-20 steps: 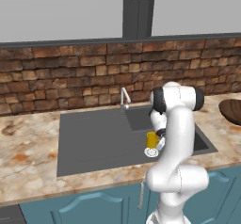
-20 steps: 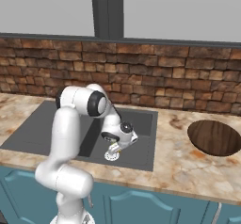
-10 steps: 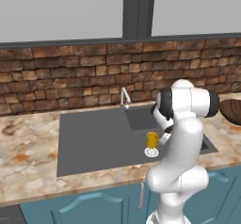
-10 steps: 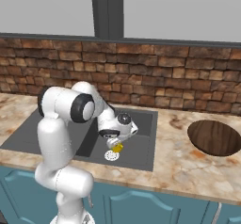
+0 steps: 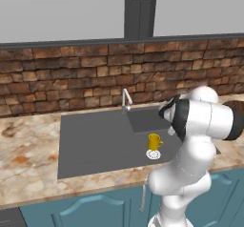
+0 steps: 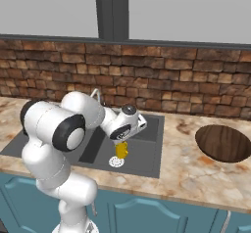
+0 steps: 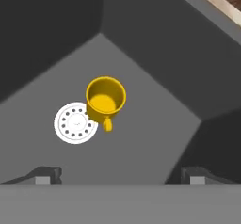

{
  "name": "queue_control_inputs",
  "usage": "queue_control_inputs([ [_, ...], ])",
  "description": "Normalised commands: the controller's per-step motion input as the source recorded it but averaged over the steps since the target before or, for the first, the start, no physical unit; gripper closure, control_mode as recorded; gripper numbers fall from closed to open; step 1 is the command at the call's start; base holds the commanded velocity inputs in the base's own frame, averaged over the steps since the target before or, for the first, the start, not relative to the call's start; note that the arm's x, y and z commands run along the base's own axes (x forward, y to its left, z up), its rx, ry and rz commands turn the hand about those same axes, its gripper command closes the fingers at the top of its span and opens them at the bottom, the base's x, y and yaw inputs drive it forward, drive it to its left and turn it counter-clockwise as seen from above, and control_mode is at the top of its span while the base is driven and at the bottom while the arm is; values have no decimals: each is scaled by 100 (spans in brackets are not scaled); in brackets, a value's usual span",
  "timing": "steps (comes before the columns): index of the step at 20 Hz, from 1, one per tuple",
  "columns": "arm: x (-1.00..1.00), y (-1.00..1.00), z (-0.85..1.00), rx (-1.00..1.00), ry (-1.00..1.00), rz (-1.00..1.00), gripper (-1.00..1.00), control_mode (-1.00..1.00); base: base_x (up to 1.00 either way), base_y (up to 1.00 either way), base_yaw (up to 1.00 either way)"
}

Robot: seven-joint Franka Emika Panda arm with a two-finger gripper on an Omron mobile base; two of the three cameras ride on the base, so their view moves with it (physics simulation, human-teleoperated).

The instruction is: Pick the mug and place it in the sink. Pick the bowl and place it in the open cabinet and then close the cabinet.

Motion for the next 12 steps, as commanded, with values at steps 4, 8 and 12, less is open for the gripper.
queue_control_inputs([
  [4,0,-23,97,-4,13,-21,-100,-100,0,0,0],
  [8,-8,-32,93,-3,11,-25,-100,-100,0,0,0],
  [12,-17,-39,49,0,10,-24,-100,-100,0,0,0],
])
